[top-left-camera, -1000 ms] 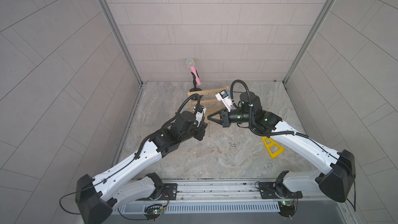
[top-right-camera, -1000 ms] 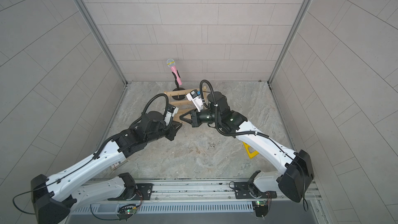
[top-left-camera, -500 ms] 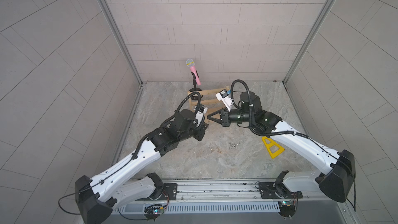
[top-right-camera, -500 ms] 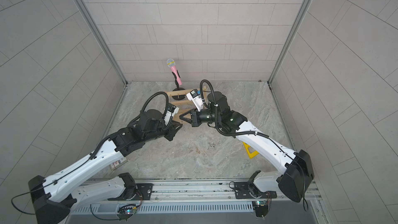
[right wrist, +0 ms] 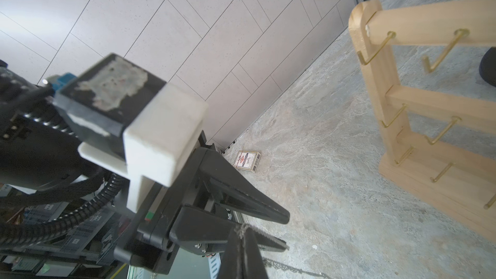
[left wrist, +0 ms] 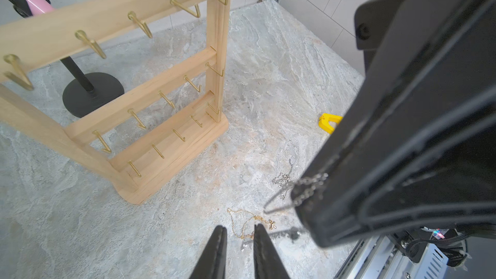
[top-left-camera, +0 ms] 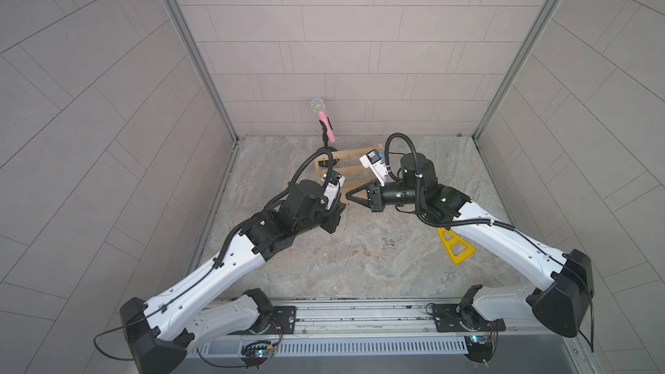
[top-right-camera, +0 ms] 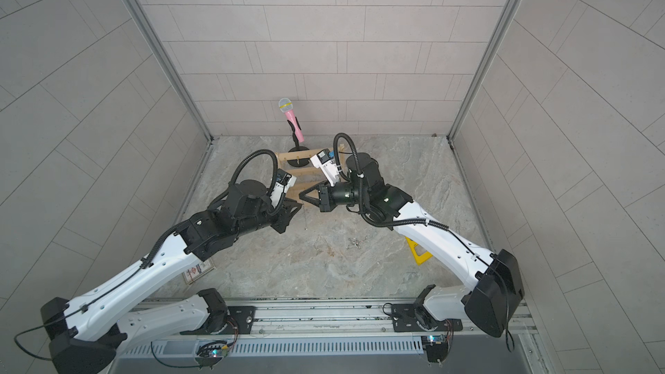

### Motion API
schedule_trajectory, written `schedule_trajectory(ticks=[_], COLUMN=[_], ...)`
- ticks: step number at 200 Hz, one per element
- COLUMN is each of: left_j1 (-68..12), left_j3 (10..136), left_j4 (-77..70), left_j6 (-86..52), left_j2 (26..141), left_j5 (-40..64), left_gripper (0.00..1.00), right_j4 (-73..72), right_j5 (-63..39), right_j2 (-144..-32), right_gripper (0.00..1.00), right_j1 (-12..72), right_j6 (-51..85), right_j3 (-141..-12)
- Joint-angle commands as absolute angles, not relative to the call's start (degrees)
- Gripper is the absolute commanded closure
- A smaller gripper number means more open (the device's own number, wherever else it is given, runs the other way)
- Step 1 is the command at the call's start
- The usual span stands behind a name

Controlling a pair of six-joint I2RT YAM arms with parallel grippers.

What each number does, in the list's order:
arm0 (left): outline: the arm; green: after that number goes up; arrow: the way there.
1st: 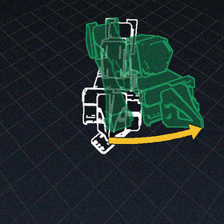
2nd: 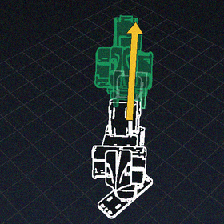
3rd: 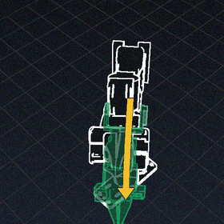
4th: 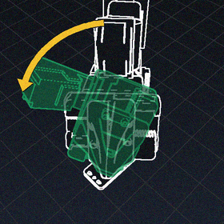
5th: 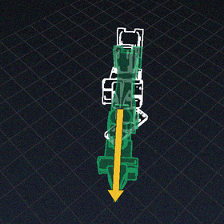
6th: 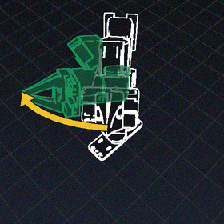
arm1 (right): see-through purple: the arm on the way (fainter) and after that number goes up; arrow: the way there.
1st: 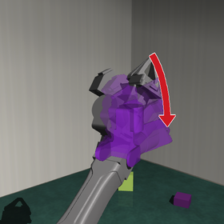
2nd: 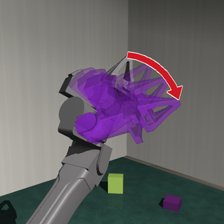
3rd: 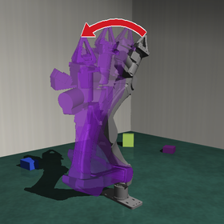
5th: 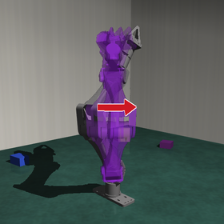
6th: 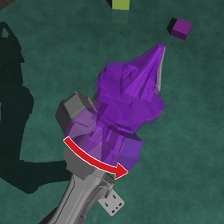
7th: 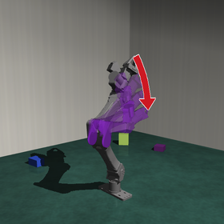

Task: Hang the necklace on the jewelry display stand
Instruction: Pick up the necklace from the center of the board.

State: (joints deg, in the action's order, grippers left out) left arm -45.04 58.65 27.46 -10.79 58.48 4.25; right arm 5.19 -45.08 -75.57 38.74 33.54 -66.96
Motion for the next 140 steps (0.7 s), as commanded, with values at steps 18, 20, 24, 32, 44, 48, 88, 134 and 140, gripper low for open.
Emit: schedule_trajectory(ticks=[18,20,24,32,44,48,88,134,140], left_j1=[-45.25,-45.26,-45.25,-45.26,-45.25,-45.26,-45.25,-45.26,-45.19], left_j3=[58.12,58.1,58.02,57.88,57.66,57.57,57.35,57.04,56.95], left_j4=[23.27,23.17,23.01,22.57,22.0,21.82,20.4,19.47,19.45], left_j6=[-10.63,-10.66,-10.7,-10.81,-11.04,-11.0,-10.95,-10.99,-10.99], left_j2=[57.3,57.28,57.26,57.14,56.79,56.7,55.95,56.06,56.07], left_j5=[3.5,3.51,3.44,3.31,2.75,2.49,1.32,1.6,1.69], left_gripper=[0.75,0.75,0.74,0.74,0.74,0.74,0.76,0.77,0.77], right_j4=[4.0,4.03,4.04,4.02,3.97,3.98,4.06,3.9,3.94], right_j5=[-46.05,-46.05,-46.05,-46.14,-46.22,-46.23,-46.23,-46.19,-46.23], right_j2=[-75.71,-75.75,-75.72,-75.76,-75.59,-75.59,-75.73,-75.59,-75.59], right_gripper=[1.0,1.0,1.0,1.0,1.0,1.0,1.0,1.0,1.0], right_j1=[39.17,39.15,39.13,39.13,39.19,39.24,39.29,39.38,39.38], right_j6=[34.44,34.45,34.46,34.45,34.46,34.46,34.66,34.8,34.83], right_j3=[-67.77,-67.81,-67.83,-67.76,-67.76,-67.76,-67.68,-67.59,-67.59])
